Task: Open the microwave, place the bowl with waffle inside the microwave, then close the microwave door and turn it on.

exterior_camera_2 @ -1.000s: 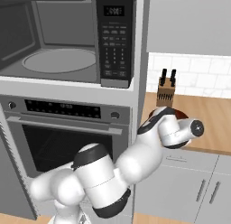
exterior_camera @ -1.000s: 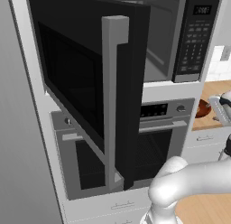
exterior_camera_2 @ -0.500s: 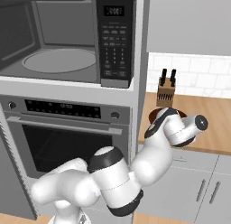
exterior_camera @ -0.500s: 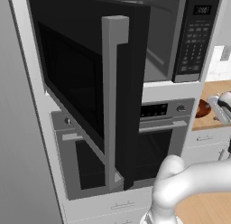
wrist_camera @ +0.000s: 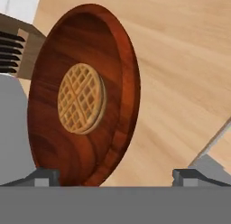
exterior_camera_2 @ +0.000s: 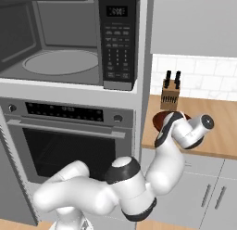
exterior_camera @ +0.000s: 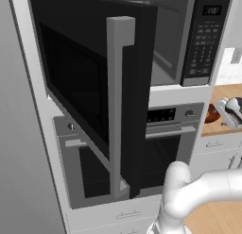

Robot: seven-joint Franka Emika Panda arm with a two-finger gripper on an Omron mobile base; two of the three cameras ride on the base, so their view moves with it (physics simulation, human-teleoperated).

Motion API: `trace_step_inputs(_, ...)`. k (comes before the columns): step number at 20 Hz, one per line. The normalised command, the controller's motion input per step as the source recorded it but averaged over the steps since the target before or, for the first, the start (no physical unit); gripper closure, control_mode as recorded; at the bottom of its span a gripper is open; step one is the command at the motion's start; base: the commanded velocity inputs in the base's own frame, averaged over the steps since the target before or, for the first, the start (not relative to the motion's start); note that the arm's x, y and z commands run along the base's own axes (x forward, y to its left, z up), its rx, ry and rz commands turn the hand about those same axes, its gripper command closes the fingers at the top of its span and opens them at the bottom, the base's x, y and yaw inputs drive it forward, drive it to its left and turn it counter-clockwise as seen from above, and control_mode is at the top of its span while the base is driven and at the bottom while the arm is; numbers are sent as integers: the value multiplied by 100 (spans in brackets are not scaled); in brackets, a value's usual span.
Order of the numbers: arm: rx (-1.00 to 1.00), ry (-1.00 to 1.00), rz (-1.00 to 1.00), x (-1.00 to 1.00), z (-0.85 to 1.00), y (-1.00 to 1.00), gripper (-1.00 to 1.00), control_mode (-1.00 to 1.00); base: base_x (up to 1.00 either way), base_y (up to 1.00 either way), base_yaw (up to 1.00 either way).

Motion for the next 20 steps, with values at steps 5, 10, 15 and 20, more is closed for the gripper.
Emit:
trace_step_inputs(5, 0, 8, 0, 38, -28, 0, -100, -100, 0, 0, 0)
trace_step_inputs(10, 0, 5, 0, 31, -26, -1, -100, -100, 0, 0, 0)
trace_step_inputs(15, 1, 1, 0, 28, -22, 0, -100, -100, 0, 0, 0)
trace_step_inputs(20, 1, 0, 0, 30, -26, 0, 100, -100, 0, 0, 0)
